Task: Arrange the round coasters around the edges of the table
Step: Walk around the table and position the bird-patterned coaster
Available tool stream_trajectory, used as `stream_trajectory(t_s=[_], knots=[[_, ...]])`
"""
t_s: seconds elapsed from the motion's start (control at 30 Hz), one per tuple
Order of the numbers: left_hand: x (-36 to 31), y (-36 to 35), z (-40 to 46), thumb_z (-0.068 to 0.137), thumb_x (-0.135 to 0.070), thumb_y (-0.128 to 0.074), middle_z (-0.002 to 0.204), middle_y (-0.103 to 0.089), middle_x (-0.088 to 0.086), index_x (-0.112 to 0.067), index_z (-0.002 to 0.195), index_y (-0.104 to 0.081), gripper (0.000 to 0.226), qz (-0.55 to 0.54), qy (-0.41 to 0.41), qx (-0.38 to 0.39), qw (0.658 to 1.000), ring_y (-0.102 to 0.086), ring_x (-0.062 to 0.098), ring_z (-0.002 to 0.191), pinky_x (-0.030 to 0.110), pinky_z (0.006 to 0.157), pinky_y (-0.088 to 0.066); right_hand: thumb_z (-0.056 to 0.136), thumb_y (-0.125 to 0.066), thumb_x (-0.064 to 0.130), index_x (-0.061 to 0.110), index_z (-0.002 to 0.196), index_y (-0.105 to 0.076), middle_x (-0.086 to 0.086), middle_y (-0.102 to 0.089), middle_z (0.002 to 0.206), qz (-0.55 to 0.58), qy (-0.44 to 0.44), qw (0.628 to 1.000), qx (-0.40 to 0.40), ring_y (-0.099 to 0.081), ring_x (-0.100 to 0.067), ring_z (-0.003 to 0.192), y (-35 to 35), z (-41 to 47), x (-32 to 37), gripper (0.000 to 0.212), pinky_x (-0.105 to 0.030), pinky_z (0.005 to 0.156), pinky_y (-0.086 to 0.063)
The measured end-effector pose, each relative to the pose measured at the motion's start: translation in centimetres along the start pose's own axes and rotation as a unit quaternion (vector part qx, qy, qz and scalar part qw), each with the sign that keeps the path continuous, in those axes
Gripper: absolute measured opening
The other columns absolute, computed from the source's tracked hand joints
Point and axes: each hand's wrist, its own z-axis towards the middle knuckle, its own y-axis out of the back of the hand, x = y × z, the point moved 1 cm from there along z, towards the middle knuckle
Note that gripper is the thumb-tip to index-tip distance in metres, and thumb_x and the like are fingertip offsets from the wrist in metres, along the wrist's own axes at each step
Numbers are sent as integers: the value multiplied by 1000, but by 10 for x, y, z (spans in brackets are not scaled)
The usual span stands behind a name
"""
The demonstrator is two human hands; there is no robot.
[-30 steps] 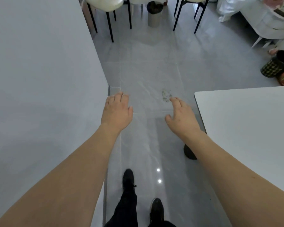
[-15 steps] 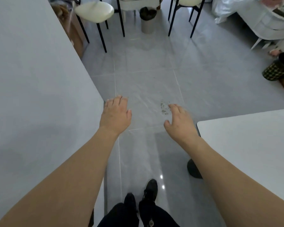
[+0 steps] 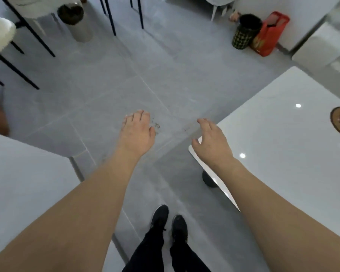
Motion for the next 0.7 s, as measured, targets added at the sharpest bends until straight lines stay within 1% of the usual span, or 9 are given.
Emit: stream_trajectory(t_s=[0.1,0.23,0.33,0.4,0.5,0.6,0.7], knots=[[-52,-3,27,92,-25,-47,142,-46,18,-4,136,-43,49,1,-78,12,997,-45,38,127,47,113,-31,87,-52,15,8,143,-35,-9,-38,148,18,-65,997,-43,-36,-27,135,19,-13,-39,59,-34,112,-29],[-144,-10,40,93,-23,-45,142,-44,18,-2,136,-42,48,-6,-183,33,982,-46,39,122,45,108,-33,87,-51,14,8,142,-36,-8,-38,148,37,-160,981,-99,-37,-28,133,43,-50,-97,57,-33,110,-30],[-215,-23,30,94,-26,-48,144,-43,17,-3,138,-41,50,-9,-265,47,963,-45,40,124,46,108,-33,87,-52,14,9,142,-36,-7,-38,148,60,-232,962,-132,-38,-28,133,53,-91,-143,57,-34,109,-32],[-255,-32,17,96,-28,-47,148,-40,15,-4,140,-39,51,-1,-313,59,948,-40,38,131,46,112,-30,87,-52,13,8,142,-35,-8,-37,148,72,-271,949,-146,-36,-28,134,55,-122,-170,58,-34,109,-30],[-306,-47,-7,97,-29,-42,150,-37,15,-4,142,-37,52,30,-389,67,918,-38,34,134,43,116,-25,87,-52,13,7,143,-35,-9,-38,148,84,-320,929,-167,-37,-27,133,56,-165,-204,58,-33,109,-30],[-347,-59,-30,98,-31,-39,152,-34,13,-6,144,-33,53,60,-438,78,894,-36,31,137,44,117,-22,88,-51,13,6,143,-35,-9,-38,148,105,-356,912,-175,-38,-27,133,55,-195,-231,58,-33,109,-30],[-382,-67,-42,99,-31,-39,153,-33,13,-6,145,-33,53,60,-460,83,882,-34,30,138,44,118,-20,89,-50,16,8,143,-34,-8,-36,149,130,-372,901,-180,-36,-26,134,54,-208,-254,57,-34,111,-30]])
